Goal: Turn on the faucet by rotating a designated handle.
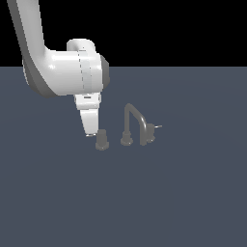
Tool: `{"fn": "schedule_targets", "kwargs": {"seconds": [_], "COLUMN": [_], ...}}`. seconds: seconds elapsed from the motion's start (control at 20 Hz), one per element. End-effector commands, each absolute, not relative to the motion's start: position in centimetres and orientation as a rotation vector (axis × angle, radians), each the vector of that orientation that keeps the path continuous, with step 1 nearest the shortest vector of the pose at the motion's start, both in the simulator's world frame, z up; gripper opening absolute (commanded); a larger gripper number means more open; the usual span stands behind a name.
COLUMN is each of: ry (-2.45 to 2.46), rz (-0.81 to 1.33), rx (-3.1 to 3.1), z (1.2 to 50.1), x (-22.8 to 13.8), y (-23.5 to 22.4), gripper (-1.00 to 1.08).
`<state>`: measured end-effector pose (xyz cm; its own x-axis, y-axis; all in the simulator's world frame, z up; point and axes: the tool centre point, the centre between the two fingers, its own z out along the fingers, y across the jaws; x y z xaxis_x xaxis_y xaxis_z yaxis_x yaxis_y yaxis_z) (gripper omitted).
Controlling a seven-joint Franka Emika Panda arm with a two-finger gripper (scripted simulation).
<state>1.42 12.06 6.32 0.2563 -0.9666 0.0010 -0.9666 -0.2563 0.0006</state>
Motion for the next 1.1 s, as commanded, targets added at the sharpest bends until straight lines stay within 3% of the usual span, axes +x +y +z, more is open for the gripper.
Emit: {"fn": "schedule_targets", "kwargs": {"seconds": [0.0,1.05], "ry": [-1.915,-1.921], "rz": [0.001,0.003], "rx": [2.489,2.489], "z": [6.3,6.3], "x": [1.4,-4.1], "y": [12.1,11.5], "gripper": [-1.00,-1.00]}}
